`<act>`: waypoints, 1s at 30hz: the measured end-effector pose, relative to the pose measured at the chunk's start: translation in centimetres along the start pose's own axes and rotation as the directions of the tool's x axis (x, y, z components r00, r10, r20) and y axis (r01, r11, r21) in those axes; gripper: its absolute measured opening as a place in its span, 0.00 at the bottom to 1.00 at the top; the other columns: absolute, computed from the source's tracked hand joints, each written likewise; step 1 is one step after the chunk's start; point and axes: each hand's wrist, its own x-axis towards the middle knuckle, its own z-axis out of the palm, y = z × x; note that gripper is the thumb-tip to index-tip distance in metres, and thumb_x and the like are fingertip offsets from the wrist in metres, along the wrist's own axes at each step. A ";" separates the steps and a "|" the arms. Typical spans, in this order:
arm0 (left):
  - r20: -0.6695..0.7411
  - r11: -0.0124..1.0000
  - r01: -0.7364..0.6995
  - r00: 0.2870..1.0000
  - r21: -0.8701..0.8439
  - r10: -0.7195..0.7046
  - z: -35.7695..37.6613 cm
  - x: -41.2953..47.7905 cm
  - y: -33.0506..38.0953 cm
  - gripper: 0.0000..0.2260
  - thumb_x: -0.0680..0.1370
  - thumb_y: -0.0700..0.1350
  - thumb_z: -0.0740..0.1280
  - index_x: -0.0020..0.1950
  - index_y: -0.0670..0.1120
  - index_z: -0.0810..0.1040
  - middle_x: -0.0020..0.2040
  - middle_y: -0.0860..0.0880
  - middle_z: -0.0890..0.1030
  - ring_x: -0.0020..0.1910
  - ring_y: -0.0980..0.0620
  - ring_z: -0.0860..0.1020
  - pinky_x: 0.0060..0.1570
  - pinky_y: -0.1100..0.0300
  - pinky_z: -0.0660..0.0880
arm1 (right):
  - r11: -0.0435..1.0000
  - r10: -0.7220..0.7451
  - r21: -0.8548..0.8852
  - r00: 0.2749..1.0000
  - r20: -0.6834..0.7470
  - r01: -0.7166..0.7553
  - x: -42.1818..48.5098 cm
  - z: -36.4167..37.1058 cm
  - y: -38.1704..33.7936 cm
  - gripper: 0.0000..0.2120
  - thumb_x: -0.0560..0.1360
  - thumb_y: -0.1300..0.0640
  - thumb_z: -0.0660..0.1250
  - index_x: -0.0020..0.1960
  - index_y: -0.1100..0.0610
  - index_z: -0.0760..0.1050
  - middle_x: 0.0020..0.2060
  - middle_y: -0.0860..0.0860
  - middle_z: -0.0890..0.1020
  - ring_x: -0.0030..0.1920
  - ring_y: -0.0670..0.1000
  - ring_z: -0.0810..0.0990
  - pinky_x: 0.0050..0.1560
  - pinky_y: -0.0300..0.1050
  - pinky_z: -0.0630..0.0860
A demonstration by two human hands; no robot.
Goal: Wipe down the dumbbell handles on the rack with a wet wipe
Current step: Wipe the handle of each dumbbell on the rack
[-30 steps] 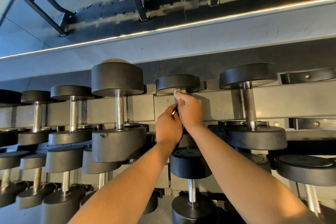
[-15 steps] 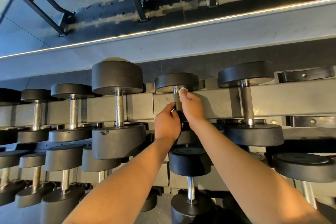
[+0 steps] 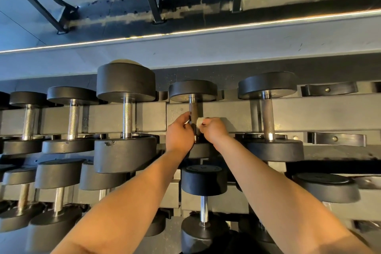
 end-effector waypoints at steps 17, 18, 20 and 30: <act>-0.016 0.971 0.138 0.990 -0.194 -0.144 -0.7 -2.4 -3.6 0.19 0.86 0.44 0.54 0.76 0.54 0.68 0.58 0.58 0.79 0.57 0.49 0.79 0.63 0.49 0.77 | 0.916 0.105 -0.399 0.983 0.147 -0.039 -1.7 -0.2 -2.1 0.18 0.74 0.50 0.73 0.60 0.58 0.78 0.47 0.54 0.79 0.44 0.51 0.77 0.41 0.43 0.72; -0.006 0.970 0.139 0.990 -0.201 -0.143 -0.7 -2.3 -3.7 0.19 0.86 0.44 0.54 0.76 0.55 0.68 0.59 0.57 0.79 0.57 0.48 0.79 0.63 0.48 0.77 | 0.916 0.091 -0.399 0.989 0.119 -0.036 -1.9 -0.1 -1.9 0.17 0.75 0.50 0.73 0.59 0.58 0.77 0.43 0.52 0.78 0.41 0.50 0.76 0.37 0.41 0.69; 0.022 0.970 0.134 0.991 -0.204 -0.132 -1.0 -2.3 -3.8 0.18 0.86 0.45 0.54 0.75 0.55 0.67 0.61 0.55 0.79 0.54 0.48 0.79 0.59 0.48 0.78 | 0.910 0.065 -0.412 0.997 0.044 -0.041 -2.4 0.4 -1.8 0.14 0.74 0.50 0.73 0.54 0.56 0.76 0.38 0.50 0.74 0.38 0.49 0.74 0.34 0.40 0.68; 0.287 0.984 -0.170 0.941 -0.051 0.178 -3.9 -1.2 -3.2 0.13 0.85 0.50 0.60 0.70 0.54 0.70 0.52 0.53 0.80 0.49 0.57 0.79 0.47 0.63 0.74 | 0.986 -0.064 -0.161 0.995 -0.082 0.051 -5.3 2.8 -1.4 0.16 0.74 0.40 0.66 0.46 0.51 0.84 0.45 0.50 0.85 0.49 0.54 0.82 0.56 0.57 0.79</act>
